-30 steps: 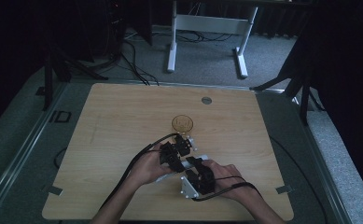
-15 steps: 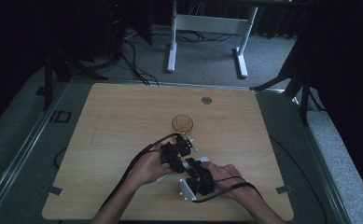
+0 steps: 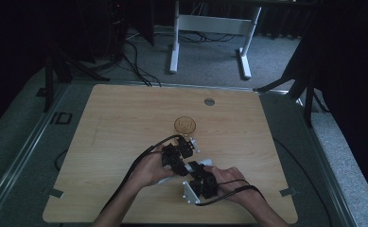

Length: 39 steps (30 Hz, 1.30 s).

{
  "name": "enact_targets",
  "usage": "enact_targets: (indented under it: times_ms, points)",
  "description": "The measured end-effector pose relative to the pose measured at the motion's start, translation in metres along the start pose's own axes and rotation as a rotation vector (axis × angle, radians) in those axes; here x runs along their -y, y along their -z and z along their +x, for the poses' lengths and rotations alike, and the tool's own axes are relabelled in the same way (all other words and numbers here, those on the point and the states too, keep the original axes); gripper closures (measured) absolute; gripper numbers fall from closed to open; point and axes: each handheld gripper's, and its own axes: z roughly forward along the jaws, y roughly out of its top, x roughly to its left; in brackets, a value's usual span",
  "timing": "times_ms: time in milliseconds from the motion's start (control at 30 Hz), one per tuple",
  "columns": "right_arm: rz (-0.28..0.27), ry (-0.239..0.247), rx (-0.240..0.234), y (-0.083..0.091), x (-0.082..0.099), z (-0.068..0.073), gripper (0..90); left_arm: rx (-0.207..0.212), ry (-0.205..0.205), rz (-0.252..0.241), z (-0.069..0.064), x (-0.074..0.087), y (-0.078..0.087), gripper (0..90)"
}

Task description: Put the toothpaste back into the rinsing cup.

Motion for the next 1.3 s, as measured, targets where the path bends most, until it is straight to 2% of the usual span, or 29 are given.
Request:
enact_targets:
  times_ms: [300, 367, 567, 900, 1000, 1133, 1300]
  points:
    - [-0.008, -0.027, 0.003, 0.001, 0.001, -0.001, 69.5, 0.021, 0.040, -0.072, 0.005, 0.003, 0.012, 59.5]
    - [-0.004, -0.001, 0.000, 0.000, 0.000, -0.001, 69.7, 0.021, 0.047, -0.084, 0.006, 0.004, 0.015, 58.8]
    - [-0.011, -0.016, -0.007, -0.001, 0.000, 0.000, 70.0, -0.012, 0.085, -0.112, 0.013, 0.011, 0.023, 57.6]
    - [-0.008, -0.068, 0.000, 0.001, 0.005, -0.003, 70.0, -0.041, 0.174, -0.204, 0.025, 0.024, 0.037, 57.8]
    - [-0.010, -0.089, -0.002, 0.001, 0.006, -0.003, 70.0, -0.074, 0.195, -0.214, 0.027, 0.027, 0.040, 57.7]
    - [-0.010, -0.088, -0.007, 0.001, 0.008, -0.004, 70.1, -0.085, 0.220, -0.237, 0.032, 0.034, 0.043, 57.7]
    - [-0.027, -0.132, -0.029, 0.002, 0.011, -0.008, 70.0, -0.107, 0.255, -0.275, 0.036, 0.043, 0.051, 57.7]
